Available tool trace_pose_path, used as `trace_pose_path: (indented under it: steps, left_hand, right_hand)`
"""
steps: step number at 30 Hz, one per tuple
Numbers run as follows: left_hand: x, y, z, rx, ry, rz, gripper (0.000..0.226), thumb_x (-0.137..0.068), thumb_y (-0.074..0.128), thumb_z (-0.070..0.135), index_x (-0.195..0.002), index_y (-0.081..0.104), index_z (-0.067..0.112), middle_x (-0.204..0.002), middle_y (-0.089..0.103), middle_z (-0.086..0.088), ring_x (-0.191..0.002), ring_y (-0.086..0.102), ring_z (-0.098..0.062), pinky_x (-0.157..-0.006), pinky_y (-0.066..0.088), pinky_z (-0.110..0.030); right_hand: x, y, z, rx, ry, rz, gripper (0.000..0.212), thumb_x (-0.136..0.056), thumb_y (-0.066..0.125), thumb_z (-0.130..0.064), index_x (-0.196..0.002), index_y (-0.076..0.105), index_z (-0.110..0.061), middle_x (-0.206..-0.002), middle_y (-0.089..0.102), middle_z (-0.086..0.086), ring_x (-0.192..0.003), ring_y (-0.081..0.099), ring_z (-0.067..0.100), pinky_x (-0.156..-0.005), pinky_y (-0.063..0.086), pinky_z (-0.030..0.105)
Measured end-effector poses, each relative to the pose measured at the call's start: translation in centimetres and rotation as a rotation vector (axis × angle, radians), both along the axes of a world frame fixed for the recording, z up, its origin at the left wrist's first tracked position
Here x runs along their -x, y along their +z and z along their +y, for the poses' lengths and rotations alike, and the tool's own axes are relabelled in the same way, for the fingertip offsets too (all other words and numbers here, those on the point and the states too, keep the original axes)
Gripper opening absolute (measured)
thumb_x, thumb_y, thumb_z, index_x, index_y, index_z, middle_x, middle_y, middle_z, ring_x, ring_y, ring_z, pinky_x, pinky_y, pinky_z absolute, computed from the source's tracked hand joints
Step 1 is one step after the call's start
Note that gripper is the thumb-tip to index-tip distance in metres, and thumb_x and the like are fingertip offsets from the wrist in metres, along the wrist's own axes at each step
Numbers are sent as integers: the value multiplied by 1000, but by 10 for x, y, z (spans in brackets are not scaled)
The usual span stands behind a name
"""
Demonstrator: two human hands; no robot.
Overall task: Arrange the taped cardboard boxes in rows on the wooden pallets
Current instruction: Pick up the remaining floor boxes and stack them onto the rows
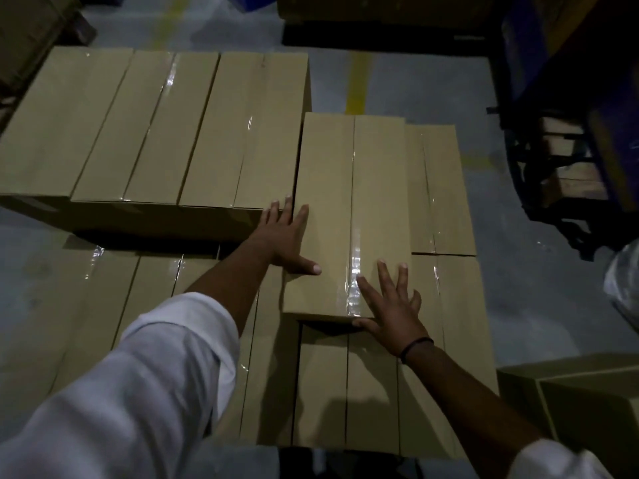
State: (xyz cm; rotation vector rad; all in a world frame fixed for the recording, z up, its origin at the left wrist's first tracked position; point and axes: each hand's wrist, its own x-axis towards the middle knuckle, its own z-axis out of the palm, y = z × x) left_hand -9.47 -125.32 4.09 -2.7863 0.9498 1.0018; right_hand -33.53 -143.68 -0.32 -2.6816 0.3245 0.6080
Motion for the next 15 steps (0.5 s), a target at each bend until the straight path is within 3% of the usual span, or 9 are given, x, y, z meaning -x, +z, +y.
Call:
trace_pose_path:
  steps: [3, 6, 10, 15]
  left_hand:
    - [0, -2, 4, 32, 18, 28, 151, -56, 73, 88, -159, -23, 32, -163, -37, -3, -148, -33, -35, -121, 3, -61]
    - [-6, -2, 7, 29, -27, -59, 137, -70, 72, 79, -162, -15, 26, -168, -26, -3, -155, -19, -33, -121, 21, -59]
    - [-21, 0, 10, -46, -160, -127, 119, -85, 70, 63, -163, -11, 23, -170, -17, -3, -157, -3, -31, -121, 31, -56]
    - [-27, 8, 5, -88, -210, -298, 89, -98, 63, 38, -164, 7, 17, -172, 5, -4, -154, 24, -28, -112, 40, -50]
  right_hand:
    - [-37, 4, -16, -28, -24, -13, 91, -93, 64, -52, -159, 1, -47, -165, -32, -4, -145, -40, 34, -116, 0, 70]
    - [-77, 6, -33, -49, -40, -33, 90, -92, 67, -48, -159, 7, -47, -166, -27, -5, -147, -37, 33, -115, -1, 72]
    - [-120, 6, -55, -29, -24, -35, 89, -91, 69, -48, -160, 13, -43, -168, -22, -4, -149, -31, 37, -114, 2, 74]
    - [-153, 3, -69, 2, -20, -65, 89, -91, 68, -50, -160, 13, -43, -169, -20, -3, -149, -29, 38, -114, 4, 74]
